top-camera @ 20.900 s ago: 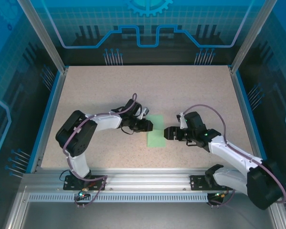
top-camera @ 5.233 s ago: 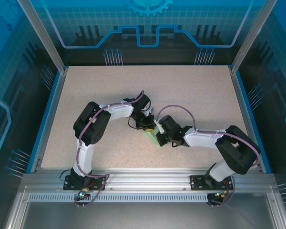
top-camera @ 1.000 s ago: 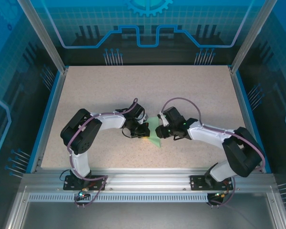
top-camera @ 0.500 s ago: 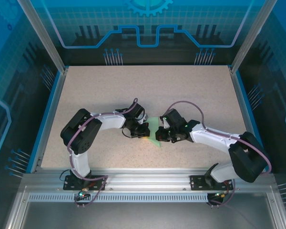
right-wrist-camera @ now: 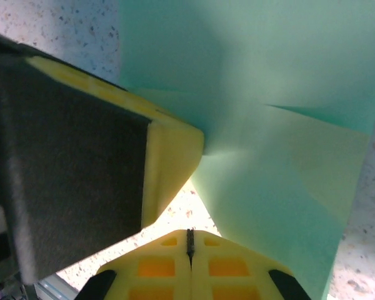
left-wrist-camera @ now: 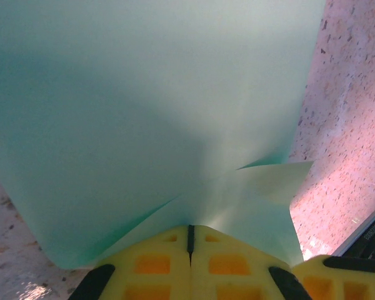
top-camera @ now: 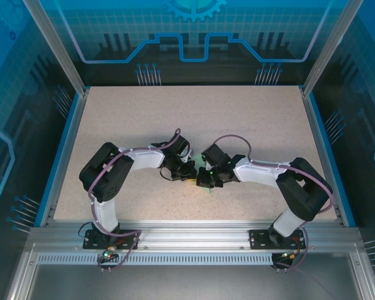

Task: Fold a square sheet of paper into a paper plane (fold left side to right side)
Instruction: Third fold the triangle at the center of the table.

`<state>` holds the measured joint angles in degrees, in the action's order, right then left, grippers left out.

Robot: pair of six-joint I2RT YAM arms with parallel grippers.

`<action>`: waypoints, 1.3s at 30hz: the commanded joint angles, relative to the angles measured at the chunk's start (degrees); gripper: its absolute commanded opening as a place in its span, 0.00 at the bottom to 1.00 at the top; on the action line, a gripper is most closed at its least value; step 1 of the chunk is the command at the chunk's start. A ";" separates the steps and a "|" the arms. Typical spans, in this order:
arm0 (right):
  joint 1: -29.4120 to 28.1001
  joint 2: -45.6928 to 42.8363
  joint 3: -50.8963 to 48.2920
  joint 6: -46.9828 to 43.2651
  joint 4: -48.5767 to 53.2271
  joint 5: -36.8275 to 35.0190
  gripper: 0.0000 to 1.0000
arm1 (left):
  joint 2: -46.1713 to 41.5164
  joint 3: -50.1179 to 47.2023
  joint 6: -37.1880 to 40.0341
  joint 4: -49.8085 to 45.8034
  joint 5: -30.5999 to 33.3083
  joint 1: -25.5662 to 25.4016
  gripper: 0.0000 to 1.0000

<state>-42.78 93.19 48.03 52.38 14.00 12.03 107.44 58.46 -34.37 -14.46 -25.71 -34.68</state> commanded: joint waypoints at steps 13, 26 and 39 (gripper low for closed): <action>-1.74 3.47 1.02 -0.03 4.87 -3.05 0.00 | 2.96 -0.91 1.67 -3.43 3.28 -1.11 0.04; -1.81 1.36 -0.79 1.10 5.82 -3.85 0.00 | 3.24 -0.51 2.03 -4.19 3.83 -1.10 0.04; -1.42 0.80 -1.34 1.29 7.07 -4.30 0.00 | 3.57 -0.10 2.30 -4.45 4.01 -1.17 0.03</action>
<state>-43.88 93.97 47.57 53.15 18.17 8.45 107.90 59.05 -33.93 -14.72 -25.74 -34.85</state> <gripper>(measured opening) 0.044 0.060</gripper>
